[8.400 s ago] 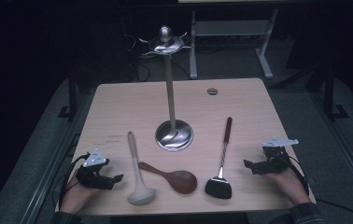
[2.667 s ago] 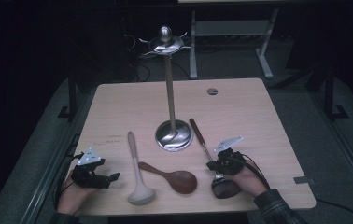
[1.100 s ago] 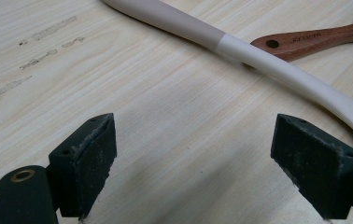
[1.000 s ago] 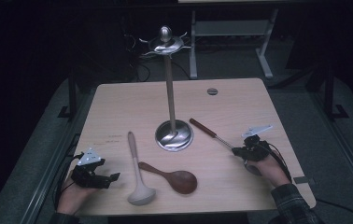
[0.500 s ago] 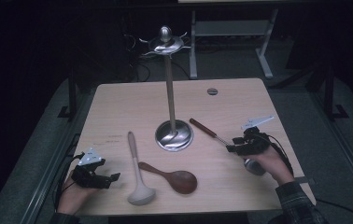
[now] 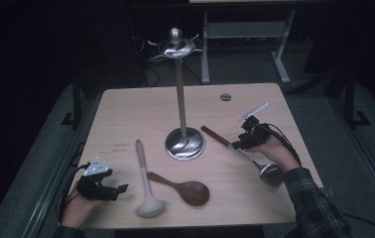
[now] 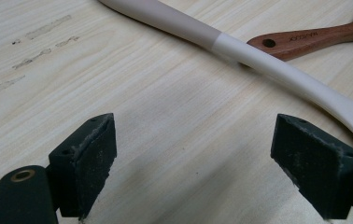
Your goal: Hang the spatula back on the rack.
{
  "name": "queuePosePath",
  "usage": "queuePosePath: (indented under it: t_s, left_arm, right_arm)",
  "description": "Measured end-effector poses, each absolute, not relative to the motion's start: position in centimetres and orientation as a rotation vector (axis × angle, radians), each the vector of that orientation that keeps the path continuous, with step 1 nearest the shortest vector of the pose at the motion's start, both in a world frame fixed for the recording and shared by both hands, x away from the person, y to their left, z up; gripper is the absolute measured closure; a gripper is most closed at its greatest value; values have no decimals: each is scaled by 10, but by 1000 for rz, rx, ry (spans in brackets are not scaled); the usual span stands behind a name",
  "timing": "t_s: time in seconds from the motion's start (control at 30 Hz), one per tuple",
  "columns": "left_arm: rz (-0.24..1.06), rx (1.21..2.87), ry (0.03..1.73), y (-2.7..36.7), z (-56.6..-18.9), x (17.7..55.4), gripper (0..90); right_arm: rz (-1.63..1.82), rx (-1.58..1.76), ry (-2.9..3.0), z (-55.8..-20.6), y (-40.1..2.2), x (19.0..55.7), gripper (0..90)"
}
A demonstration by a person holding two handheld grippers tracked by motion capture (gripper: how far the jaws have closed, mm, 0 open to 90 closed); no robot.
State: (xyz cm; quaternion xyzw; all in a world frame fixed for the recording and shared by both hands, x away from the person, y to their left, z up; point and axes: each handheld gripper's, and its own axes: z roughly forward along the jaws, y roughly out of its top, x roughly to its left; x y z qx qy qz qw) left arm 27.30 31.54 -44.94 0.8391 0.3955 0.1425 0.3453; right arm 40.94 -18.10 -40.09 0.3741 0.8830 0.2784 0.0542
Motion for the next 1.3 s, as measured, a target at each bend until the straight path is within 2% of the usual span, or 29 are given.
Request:
queuePosePath:
  t_s: [0.3, 0.57, 1.3]
  left_arm:
    - [349, 2188, 1023, 315, -450, 274, 139]
    - [340, 2185, 1024, 316, -450, 274, 135]
    - [316, 2182, 1040, 317, -451, 275, 136]
  right_arm:
    - [709, 1100, 2753, -398, -150, 440, 538]
    - [544, 1116, 2831, -413, -130, 463, 577]
    - [352, 1091, 2896, -439, -116, 474, 714]
